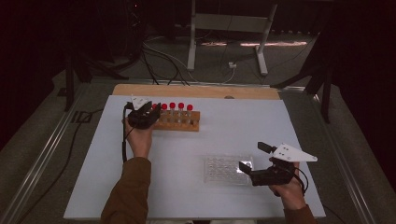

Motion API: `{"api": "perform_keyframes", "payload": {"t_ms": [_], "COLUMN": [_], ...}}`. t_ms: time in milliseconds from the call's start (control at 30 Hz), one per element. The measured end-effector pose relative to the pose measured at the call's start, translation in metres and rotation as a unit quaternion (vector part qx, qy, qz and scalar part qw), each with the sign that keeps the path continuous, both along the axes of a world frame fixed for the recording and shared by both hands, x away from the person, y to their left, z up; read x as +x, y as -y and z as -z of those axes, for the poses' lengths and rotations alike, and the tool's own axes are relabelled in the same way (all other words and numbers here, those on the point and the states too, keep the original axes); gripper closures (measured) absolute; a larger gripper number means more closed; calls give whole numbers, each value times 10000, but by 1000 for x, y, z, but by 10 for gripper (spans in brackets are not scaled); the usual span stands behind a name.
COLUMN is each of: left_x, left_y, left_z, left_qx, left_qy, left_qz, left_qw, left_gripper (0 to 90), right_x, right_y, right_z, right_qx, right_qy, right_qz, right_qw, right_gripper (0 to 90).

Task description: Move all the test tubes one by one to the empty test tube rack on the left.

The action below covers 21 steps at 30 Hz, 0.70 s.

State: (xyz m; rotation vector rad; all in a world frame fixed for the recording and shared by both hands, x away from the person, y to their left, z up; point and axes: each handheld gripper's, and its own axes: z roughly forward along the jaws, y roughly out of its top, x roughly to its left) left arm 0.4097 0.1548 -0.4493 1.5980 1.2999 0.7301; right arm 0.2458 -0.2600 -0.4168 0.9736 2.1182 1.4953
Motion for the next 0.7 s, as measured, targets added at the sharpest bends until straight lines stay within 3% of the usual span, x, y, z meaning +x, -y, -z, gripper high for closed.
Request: {"api": "perform_keyframes", "payload": {"t_ms": [233, 433, 700], "left_x": [-4, -12, -36], "left_y": [-4, -11, -22], "left_z": [-5, -13, -21], "left_qx": [-27, -157, -359], "left_qy": [63, 74, 15], "left_qz": [-112, -59, 336], "left_qw": [9999, 9998, 9988], "left_gripper": [278, 164, 22], "right_x": [0, 0, -1], "right_y": [1, 2, 5], "right_z": [0, 1, 1], "right_qx": [9, 29, 75], "right_qy": [2, 9, 61], "right_qz": [10, 37, 102], "right_qw": [10000, 10000, 9999], "right_gripper": [0, 0, 0]}}
